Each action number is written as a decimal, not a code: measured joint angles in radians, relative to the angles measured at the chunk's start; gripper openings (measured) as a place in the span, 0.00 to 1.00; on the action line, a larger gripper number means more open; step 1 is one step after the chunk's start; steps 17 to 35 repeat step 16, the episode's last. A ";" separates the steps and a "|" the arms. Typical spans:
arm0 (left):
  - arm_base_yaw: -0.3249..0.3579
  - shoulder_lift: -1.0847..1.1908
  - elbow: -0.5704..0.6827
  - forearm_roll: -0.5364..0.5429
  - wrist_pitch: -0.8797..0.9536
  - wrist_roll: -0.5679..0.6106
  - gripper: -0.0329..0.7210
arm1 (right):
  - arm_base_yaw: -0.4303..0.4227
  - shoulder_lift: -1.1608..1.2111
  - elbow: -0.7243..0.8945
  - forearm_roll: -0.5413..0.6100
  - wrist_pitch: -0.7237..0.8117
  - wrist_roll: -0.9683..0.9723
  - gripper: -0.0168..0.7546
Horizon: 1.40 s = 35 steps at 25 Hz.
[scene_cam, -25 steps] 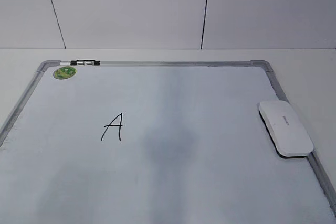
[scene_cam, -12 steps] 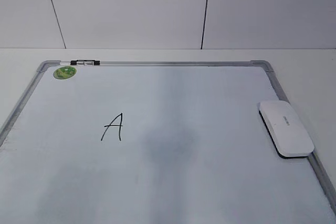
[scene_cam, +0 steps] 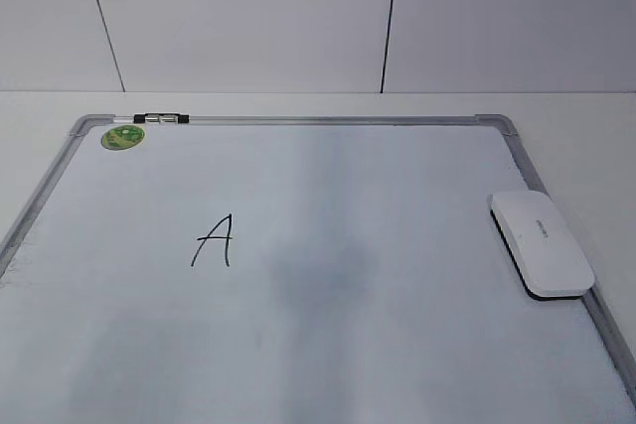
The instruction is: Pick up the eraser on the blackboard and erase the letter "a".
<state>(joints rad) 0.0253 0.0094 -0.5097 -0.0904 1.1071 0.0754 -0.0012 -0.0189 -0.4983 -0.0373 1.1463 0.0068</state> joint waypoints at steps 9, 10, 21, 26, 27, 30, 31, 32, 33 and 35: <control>0.000 0.000 0.000 0.000 0.000 0.000 0.70 | 0.000 0.000 0.000 0.000 0.000 0.000 0.77; 0.000 0.000 0.000 0.000 0.000 0.000 0.70 | 0.000 0.000 0.000 0.000 0.000 0.000 0.77; 0.000 0.000 0.000 0.000 0.000 0.000 0.70 | 0.000 0.000 0.000 0.000 0.000 0.000 0.77; 0.000 0.000 0.000 0.000 0.000 0.000 0.70 | 0.000 0.000 0.000 0.000 0.000 0.000 0.77; 0.000 0.000 0.000 0.000 0.000 0.000 0.70 | 0.000 0.000 0.000 0.000 0.000 0.000 0.77; 0.000 0.000 0.000 0.000 0.000 0.000 0.70 | 0.000 0.000 0.000 0.000 0.000 0.000 0.77; 0.000 0.000 0.000 0.000 0.000 0.000 0.70 | 0.000 0.000 0.000 0.000 0.000 0.000 0.77; 0.000 0.000 0.000 0.000 0.000 0.000 0.70 | 0.000 0.000 0.000 0.000 0.000 0.000 0.77; 0.000 0.000 0.000 0.000 0.000 0.000 0.70 | 0.000 0.000 0.000 0.000 0.000 0.000 0.77; 0.000 0.000 0.000 0.000 0.000 0.000 0.70 | 0.000 0.000 0.000 0.000 0.000 0.000 0.77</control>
